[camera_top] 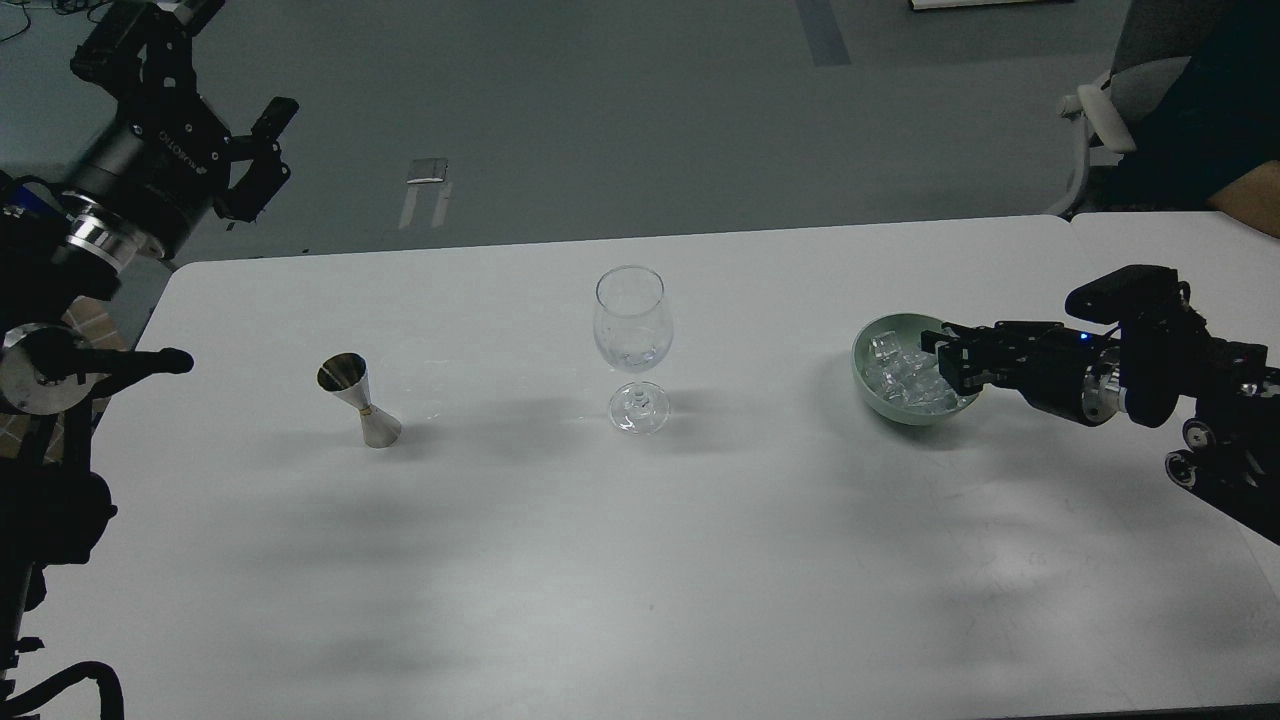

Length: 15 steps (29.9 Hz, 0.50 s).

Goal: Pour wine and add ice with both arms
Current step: 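Grasp ice cubes from the bowl with the right gripper, then lift the ice and carry it above the wine glass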

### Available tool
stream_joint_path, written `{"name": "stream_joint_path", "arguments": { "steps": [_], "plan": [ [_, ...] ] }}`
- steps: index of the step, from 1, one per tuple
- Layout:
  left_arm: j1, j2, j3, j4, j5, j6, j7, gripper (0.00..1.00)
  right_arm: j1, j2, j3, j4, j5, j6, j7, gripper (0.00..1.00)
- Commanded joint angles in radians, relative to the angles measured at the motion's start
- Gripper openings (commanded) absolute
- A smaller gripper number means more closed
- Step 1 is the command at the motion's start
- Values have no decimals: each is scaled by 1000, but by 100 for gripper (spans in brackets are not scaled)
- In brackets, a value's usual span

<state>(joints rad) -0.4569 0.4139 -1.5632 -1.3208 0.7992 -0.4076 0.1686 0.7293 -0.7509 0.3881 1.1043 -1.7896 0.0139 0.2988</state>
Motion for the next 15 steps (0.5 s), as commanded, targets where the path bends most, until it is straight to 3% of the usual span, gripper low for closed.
{"name": "stream_joint_path", "arguments": {
  "steps": [1, 6, 15],
  "plan": [
    [0, 0, 0, 0, 0, 0, 0, 97, 27, -120, 21, 153, 6, -5, 5, 10],
    [-2, 0, 0, 0, 0, 0, 0, 97, 84, -218, 35, 350, 9, -5, 10, 10],
    [-5, 2, 2, 0, 0, 0, 0, 97, 341, -170, -17, 388, 7, 61, 11, 10]
  ]
}}
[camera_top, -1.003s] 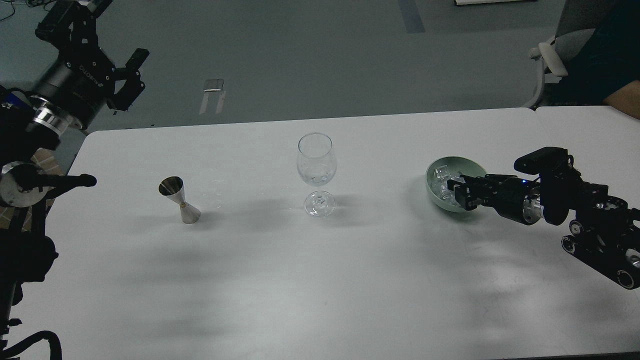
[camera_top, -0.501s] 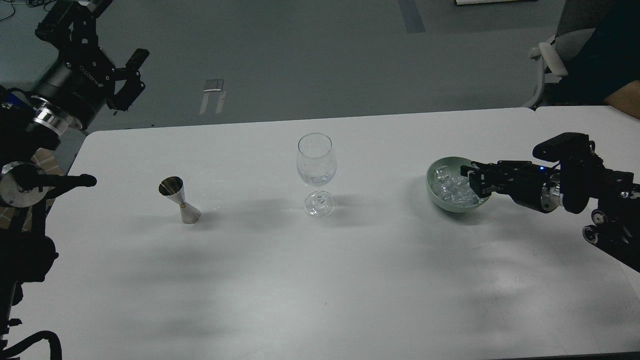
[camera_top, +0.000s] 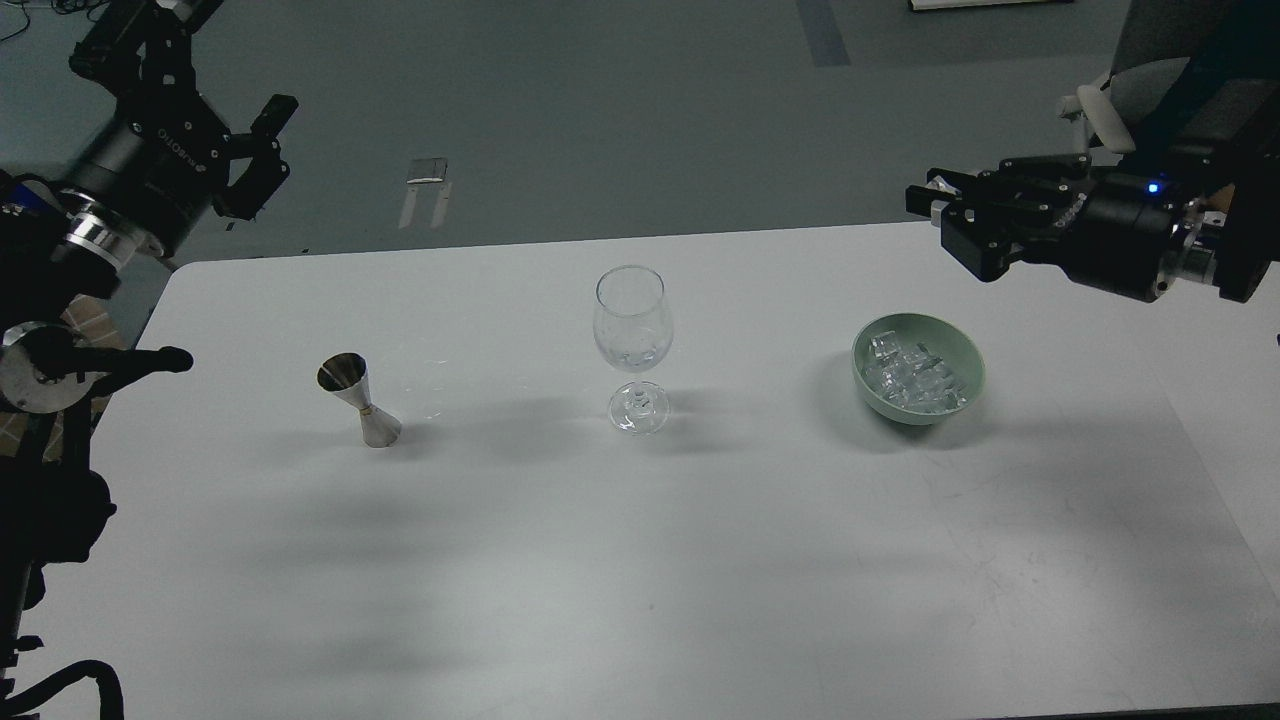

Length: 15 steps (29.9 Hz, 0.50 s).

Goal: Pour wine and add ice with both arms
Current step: 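Lift the ice and carry it above the wine glass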

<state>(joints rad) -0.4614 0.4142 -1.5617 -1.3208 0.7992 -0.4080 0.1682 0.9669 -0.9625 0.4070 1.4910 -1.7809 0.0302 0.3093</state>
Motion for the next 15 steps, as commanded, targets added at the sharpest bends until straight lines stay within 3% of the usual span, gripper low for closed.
{"name": "stream_joint_path", "arguments": {
  "steps": [1, 5, 9, 15],
  "plan": [
    [0, 1, 0, 0, 0, 0, 1, 97, 131, 59, -49, 0, 0, 56, 1, 10],
    [0, 1, 0, 0, 0, 0, 1, 97, 308, 168, -183, -24, 18, 83, 1, 10],
    [0, 1, 0, 0, 0, 0, 1, 97, 488, 354, -358, -159, 92, 105, 2, 10],
    [1, 3, 0, 0, 0, 0, 1, 97, 558, 539, -401, -327, 101, 197, 23, 9]
  ]
}}
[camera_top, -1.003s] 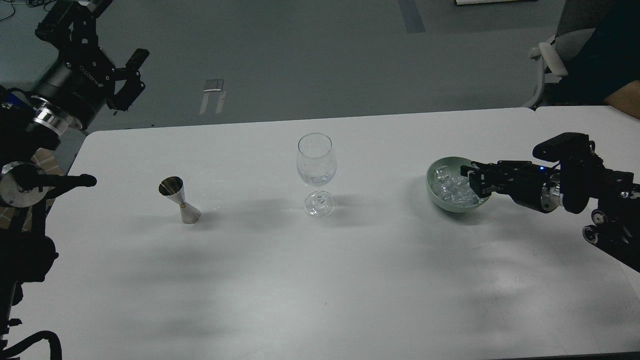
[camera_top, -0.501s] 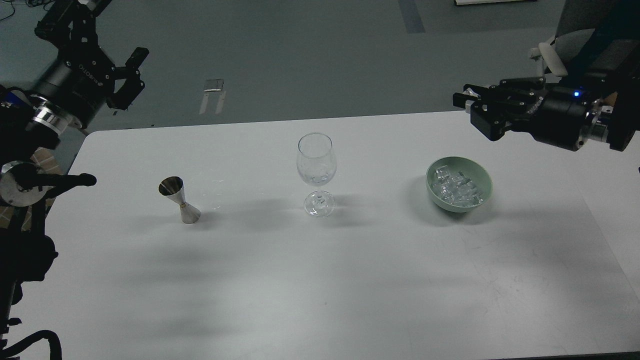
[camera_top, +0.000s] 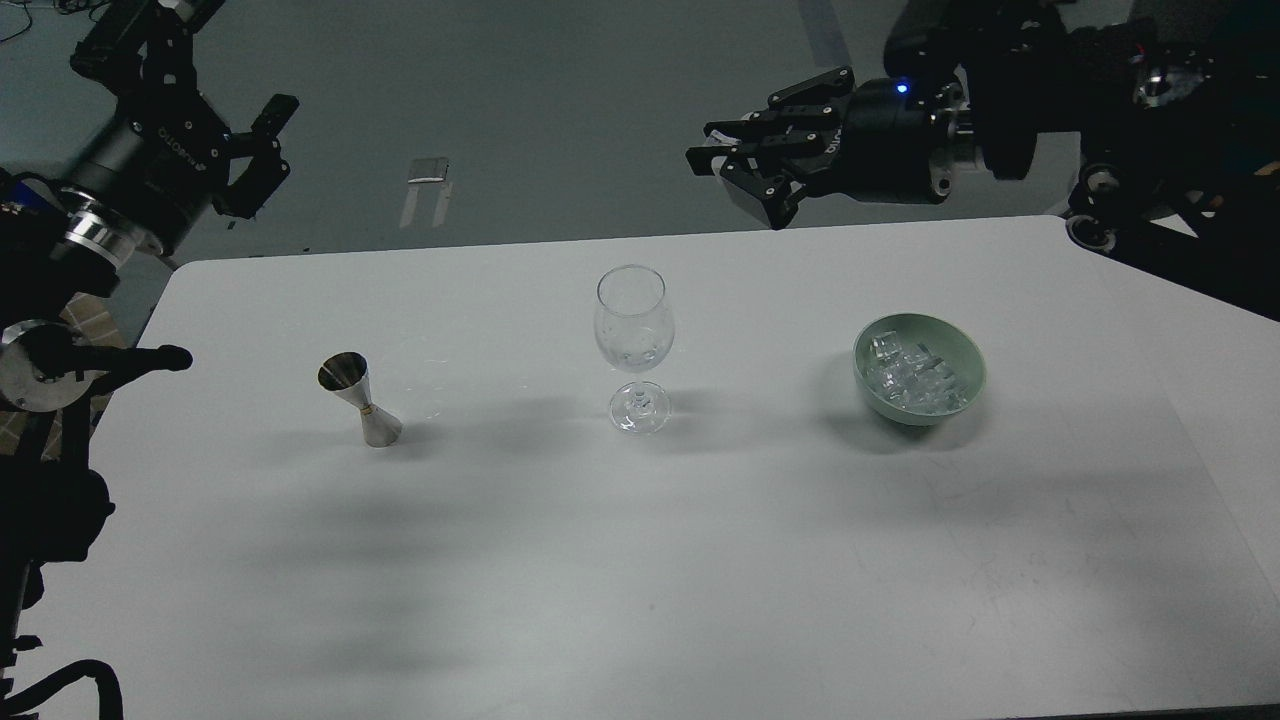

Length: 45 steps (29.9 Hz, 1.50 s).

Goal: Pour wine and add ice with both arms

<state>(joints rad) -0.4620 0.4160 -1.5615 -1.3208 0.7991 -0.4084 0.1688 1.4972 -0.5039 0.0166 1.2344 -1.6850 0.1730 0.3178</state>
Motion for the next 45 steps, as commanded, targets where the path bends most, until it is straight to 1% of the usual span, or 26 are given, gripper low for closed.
{"name": "stream_joint_path", "arguments": {
  "steps": [1, 5, 6, 8, 9, 11, 14, 16, 19, 23, 26, 31, 37, 45],
  "plan": [
    [2, 1, 0, 0, 0, 0, 0, 97, 40, 112, -10, -93, 17, 94, 32, 8],
    [3, 4, 0, 0, 0, 0, 0, 97, 87, 182, -29, -154, 111, 224, 75, 8],
    [3, 4, 0, 0, 0, 0, 0, 97, 97, 194, -33, -167, 123, 241, 84, 8],
    [5, 1, 0, 0, 0, 0, 0, 97, 118, 254, -58, -220, 146, 305, 127, 8],
    [5, 1, 0, 0, 0, 0, 0, 97, 118, 254, -58, -220, 146, 306, 127, 8],
    [5, 0, 0, 0, 0, 0, 0, 97, 118, 304, -78, -271, 146, 316, 152, 8],
    [5, -2, 0, 0, 0, 0, 0, 97, 118, 366, -105, -334, 146, 316, 162, 9],
    [5, 0, 0, 0, 0, 0, 0, 97, 120, 384, -113, -358, 146, 316, 171, 9],
    [5, 0, 0, 0, 0, 0, 0, 97, 120, 410, -119, -392, 143, 316, 171, 9],
    [3, 0, 0, 0, 0, 0, 0, 97, 126, 412, -121, -394, 140, 316, 171, 9],
    [3, 1, 0, 0, 0, 0, 0, 97, 136, 403, -121, -391, 139, 316, 171, 10],
    [2, 1, 0, 0, 0, 0, 0, 97, 146, 351, -151, -379, 142, 316, 171, 10],
    [3, 1, 0, 0, 0, 0, 0, 97, 120, 303, -179, -357, 140, 316, 171, 9],
    [3, 1, 0, 0, 0, 0, 0, 97, 89, 311, -179, -360, 137, 316, 171, 9]
  ]
}}
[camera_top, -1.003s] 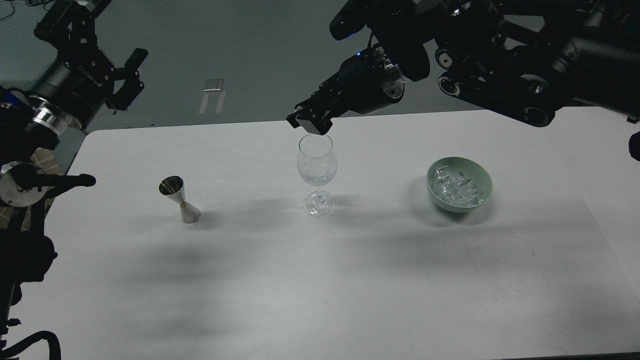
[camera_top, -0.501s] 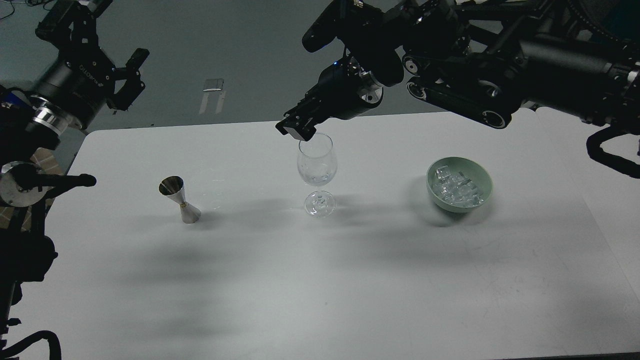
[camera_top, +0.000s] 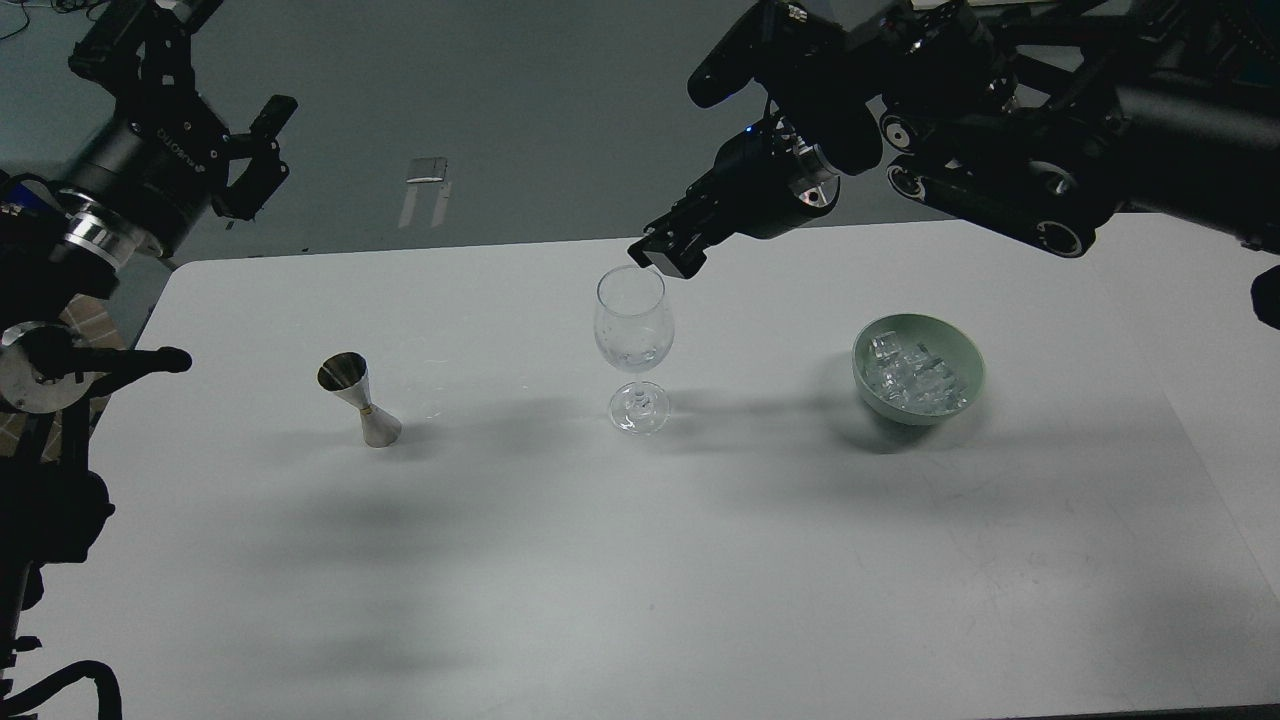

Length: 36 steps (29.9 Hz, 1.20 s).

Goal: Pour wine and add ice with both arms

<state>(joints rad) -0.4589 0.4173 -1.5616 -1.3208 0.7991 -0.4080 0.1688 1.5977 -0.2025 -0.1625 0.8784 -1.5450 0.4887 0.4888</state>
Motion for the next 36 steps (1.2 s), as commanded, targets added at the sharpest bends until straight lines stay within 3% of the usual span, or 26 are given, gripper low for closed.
{"name": "stream_joint_path", "arguments": {
  "steps": [1, 16, 18, 20, 28, 36],
  "plan": [
    [0, 0, 0, 0, 0, 0, 0, 97, -15, 9, 1, -4, -3, 0, 0, 10],
    [2, -2, 0, 0, 0, 0, -2, 97, -33, 70, 0, -42, -3, 0, 0, 10],
    [2, 0, 0, 0, 0, 0, 0, 97, -33, 75, 1, -52, -3, 0, 0, 14],
    [2, 0, -2, 0, 0, 0, -2, 97, -35, 86, 0, -56, -3, 0, 0, 26],
    [2, 6, -2, 0, 0, 0, 0, 97, -56, 86, 1, -68, 8, 0, 0, 53],
    [2, 9, -2, 0, 0, 0, 0, 97, -51, 77, 34, -67, 13, 0, 0, 54]
  ]
}}
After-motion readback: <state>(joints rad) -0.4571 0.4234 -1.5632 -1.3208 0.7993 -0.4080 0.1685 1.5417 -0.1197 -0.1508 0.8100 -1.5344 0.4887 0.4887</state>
